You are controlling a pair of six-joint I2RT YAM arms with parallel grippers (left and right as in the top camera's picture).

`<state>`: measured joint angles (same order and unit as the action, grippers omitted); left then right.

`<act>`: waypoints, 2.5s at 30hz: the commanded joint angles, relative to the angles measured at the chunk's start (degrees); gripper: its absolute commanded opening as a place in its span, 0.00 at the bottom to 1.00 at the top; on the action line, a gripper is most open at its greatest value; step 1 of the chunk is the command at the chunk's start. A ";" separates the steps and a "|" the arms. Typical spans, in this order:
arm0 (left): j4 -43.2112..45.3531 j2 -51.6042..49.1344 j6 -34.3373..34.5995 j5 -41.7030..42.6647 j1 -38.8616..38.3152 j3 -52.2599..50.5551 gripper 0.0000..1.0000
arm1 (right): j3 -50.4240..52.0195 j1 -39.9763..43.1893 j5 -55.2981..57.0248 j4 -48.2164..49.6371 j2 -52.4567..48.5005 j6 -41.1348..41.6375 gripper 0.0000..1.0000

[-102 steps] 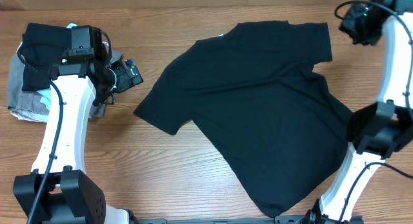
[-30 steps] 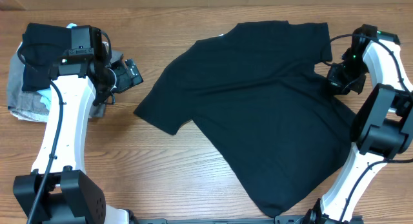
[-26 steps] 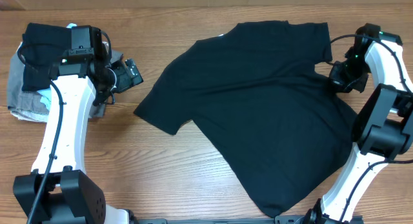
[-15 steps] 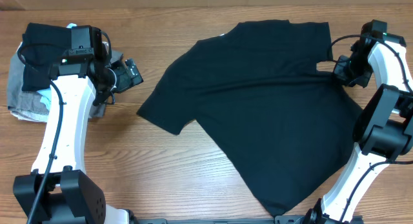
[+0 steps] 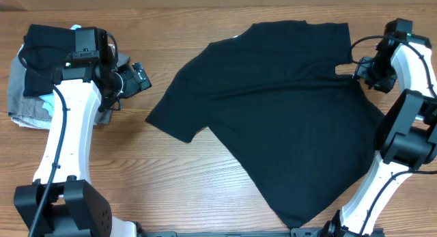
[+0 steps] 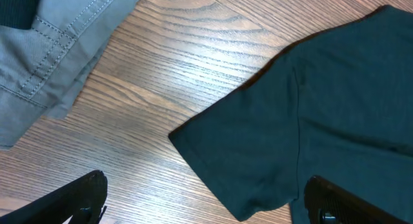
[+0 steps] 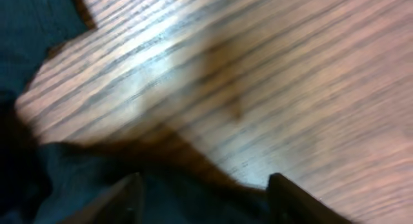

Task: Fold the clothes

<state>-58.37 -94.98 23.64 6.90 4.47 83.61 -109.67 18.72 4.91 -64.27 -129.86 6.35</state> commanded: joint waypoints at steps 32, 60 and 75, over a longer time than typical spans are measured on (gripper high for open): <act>14.14 -0.02 -7.37 14.84 -8.37 1.18 0.04 | -23.43 2.08 0.61 -10.62 2.56 8.50 1.00; 26.71 -27.76 -8.28 -13.35 -22.43 10.73 0.04 | -23.43 2.08 0.61 -10.62 2.56 8.50 1.00; 16.48 -34.01 -8.22 -13.51 -22.43 10.73 0.04 | -23.43 2.08 0.61 -10.62 2.56 8.50 1.00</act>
<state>-39.27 -127.79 16.23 -6.04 -18.13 94.56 -132.00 20.91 4.95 -75.00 -128.49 14.57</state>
